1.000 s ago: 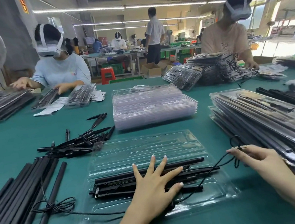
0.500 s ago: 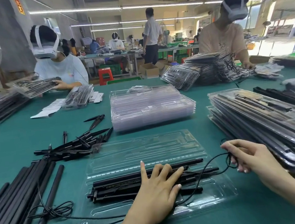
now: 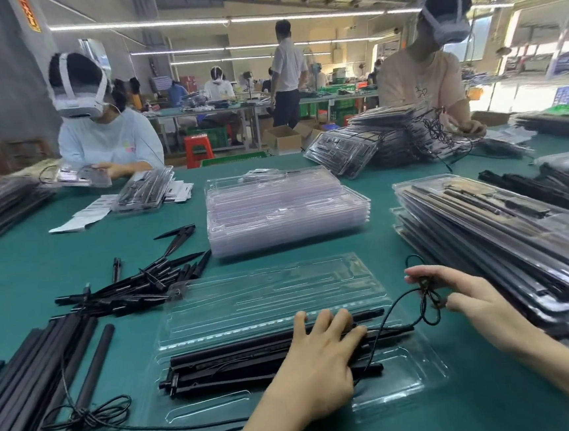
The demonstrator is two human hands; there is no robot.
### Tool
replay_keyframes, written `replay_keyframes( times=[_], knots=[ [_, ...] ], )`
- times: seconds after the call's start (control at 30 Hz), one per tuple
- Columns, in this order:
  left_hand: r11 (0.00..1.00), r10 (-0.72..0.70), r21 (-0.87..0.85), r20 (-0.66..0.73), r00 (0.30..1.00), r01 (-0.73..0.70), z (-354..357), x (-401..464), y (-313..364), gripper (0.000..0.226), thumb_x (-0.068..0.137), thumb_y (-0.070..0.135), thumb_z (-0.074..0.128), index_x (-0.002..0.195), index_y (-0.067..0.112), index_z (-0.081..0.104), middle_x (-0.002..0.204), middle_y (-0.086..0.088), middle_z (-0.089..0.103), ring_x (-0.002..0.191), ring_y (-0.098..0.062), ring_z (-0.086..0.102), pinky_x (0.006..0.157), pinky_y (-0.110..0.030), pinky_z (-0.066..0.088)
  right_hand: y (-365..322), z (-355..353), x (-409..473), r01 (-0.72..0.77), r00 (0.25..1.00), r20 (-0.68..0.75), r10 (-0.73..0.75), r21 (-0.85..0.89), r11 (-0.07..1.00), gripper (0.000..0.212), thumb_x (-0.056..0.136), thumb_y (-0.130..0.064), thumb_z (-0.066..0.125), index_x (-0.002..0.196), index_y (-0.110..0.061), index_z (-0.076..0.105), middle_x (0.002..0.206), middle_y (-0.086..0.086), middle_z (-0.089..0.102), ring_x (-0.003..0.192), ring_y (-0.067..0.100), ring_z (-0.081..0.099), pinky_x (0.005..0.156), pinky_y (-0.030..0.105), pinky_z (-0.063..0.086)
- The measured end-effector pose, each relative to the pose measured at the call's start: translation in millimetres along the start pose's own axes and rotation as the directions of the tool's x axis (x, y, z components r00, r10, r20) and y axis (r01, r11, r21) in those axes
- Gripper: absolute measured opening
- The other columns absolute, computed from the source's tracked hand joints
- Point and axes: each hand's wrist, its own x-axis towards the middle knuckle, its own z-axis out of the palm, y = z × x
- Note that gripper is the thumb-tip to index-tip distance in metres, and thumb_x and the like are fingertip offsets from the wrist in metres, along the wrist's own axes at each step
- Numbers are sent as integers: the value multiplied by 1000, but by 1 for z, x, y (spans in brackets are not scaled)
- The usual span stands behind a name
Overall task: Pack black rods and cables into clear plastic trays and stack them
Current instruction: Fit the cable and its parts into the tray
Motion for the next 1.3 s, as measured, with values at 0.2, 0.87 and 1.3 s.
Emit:
replay_keyframes(
  times=[0.2,0.87,1.3],
  knots=[
    [995,70,-78,67,995,-65,6,17,15,75,79,8,49,148,15,18,140,-3,29,126,-21,25,109,-44,14,2,-4,0,69,997,47,-66,-62,996,64,81,21,42,116,-28,64,123,-17,63,122,-3,49,103,16,36],
    [879,-70,-476,-98,993,15,14,42,9,16,98,29,45,111,30,55,99,15,42,109,-8,41,94,-34,23,28,4,2,450,889,139,-437,-448,772,59,76,23,57,118,-17,65,121,-6,55,115,1,51,97,15,42],
    [894,-120,-446,-161,980,37,18,44,13,22,98,30,47,119,36,51,115,13,47,114,-6,37,93,-31,24,21,-5,-15,154,975,171,-145,-39,987,52,84,22,47,115,-16,65,115,4,49,81,14,65,71,23,52]
  ],
)
